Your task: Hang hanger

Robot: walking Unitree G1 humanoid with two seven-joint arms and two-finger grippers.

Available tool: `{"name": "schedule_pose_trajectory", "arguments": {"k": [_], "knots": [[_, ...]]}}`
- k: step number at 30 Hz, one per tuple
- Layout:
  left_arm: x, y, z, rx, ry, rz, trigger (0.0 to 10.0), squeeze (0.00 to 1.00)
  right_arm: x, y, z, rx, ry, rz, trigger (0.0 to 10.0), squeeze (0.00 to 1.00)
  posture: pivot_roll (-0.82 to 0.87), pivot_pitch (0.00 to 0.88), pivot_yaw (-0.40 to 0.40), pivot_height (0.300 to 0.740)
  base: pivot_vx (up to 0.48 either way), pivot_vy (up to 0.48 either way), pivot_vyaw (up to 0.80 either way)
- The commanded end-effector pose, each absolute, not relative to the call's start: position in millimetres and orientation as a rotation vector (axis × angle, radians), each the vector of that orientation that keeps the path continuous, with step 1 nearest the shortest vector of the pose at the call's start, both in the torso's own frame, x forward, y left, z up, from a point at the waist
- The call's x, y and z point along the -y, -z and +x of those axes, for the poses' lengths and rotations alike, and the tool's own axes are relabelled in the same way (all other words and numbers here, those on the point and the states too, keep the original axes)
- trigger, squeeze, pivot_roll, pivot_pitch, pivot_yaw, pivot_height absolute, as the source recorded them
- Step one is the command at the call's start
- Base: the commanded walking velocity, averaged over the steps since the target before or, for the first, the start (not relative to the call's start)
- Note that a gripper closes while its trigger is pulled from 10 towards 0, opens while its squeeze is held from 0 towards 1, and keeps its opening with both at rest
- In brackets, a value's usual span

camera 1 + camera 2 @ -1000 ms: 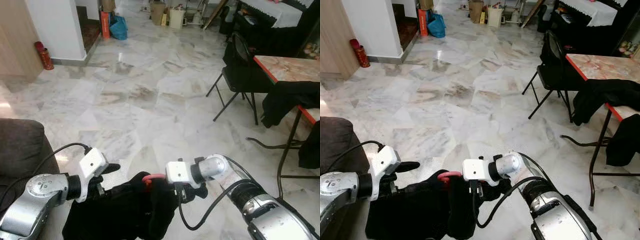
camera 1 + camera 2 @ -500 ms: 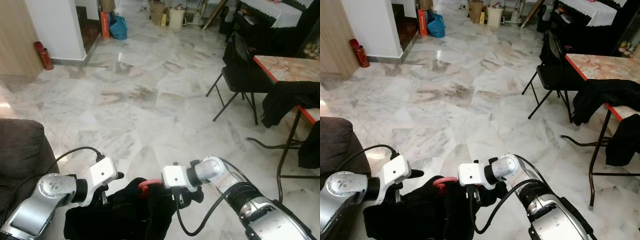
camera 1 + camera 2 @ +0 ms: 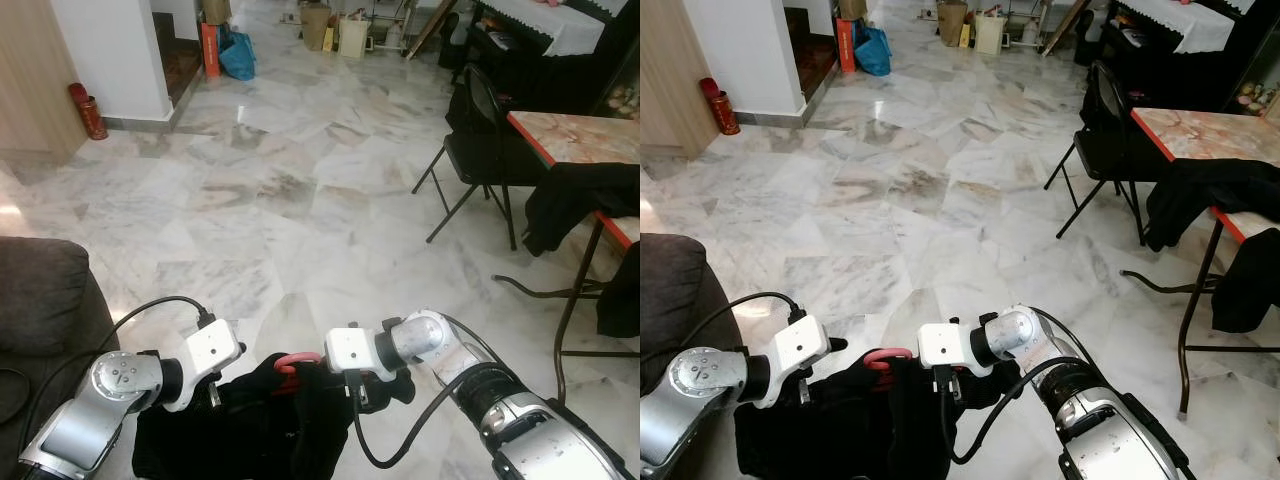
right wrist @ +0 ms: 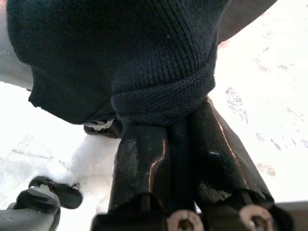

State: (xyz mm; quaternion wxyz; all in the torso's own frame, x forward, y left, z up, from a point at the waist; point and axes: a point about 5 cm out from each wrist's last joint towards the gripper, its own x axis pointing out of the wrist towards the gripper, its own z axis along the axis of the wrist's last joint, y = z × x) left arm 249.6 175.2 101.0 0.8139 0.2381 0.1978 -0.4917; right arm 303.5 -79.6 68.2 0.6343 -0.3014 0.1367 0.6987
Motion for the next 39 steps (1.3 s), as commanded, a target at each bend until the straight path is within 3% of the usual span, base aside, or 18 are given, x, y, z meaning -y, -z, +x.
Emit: {"name": "schedule_pose_trajectory", "arguments": {"k": [1, 3, 4, 5, 6, 7, 39], "knots": [[-169.4, -110.2, 257.5, -0.36, 1.042, 0.547, 8.7, 0.0, 70.3, -74.8, 302.7, -0.261, -1.633, -0.687, 10.0, 0.0, 0.23, 0.0, -0.082, 0.732, 0.0, 0.0, 0.0], [-168.1, -110.7, 258.2, -0.355, 1.046, 0.55, 8.6, 0.0, 69.5, -74.8, 302.4, -0.26, -1.636, -0.687, 10.0, 0.0, 0.23, 0.0, -0.082, 0.732, 0.0, 0.0, 0.0], [-167.4, -110.8, 258.4, -0.354, 1.05, 0.55, 6.2, 0.0, 69.3, -74.9, 302.4, -0.26, -1.637, -0.687, 10.0, 0.0, 0.23, 0.0, -0.083, 0.732, 0.0, 0.0, 0.0], [-166.8, -110.9, 258.6, -0.353, 1.052, 0.549, 6.2, 0.0, 69.2, -74.9, 302.4, -0.26, -1.638, -0.687, 10.0, 0.0, 0.23, 0.0, -0.083, 0.732, 0.0, 0.0, 0.0], [-166.3, -111.0, 258.9, -0.351, 1.053, 0.548, 2.1, 0.0, 69.1, -75.1, 302.5, -0.26, -1.638, -0.688, 10.0, 0.0, 0.23, 0.0, -0.083, 0.732, 0.0, 0.0, 0.0], [-166.0, -111.1, 258.9, -0.351, 1.056, 0.548, 0.0, 0.0, 69.0, -75.3, 302.6, -0.26, -1.639, -0.689, 10.0, 0.0, 0.22, 0.0, -0.083, 0.732, 0.0, 0.0, 0.0], [-161.7, -109.4, 257.8, -0.365, 1.089, 0.53, 0.0, 0.0, 66.7, -79.0, 304.9, -0.261, -1.64, -0.691, 10.0, 0.0, 0.22, 0.0, -0.076, 0.732, 0.0, 0.0, 0.0]]}}
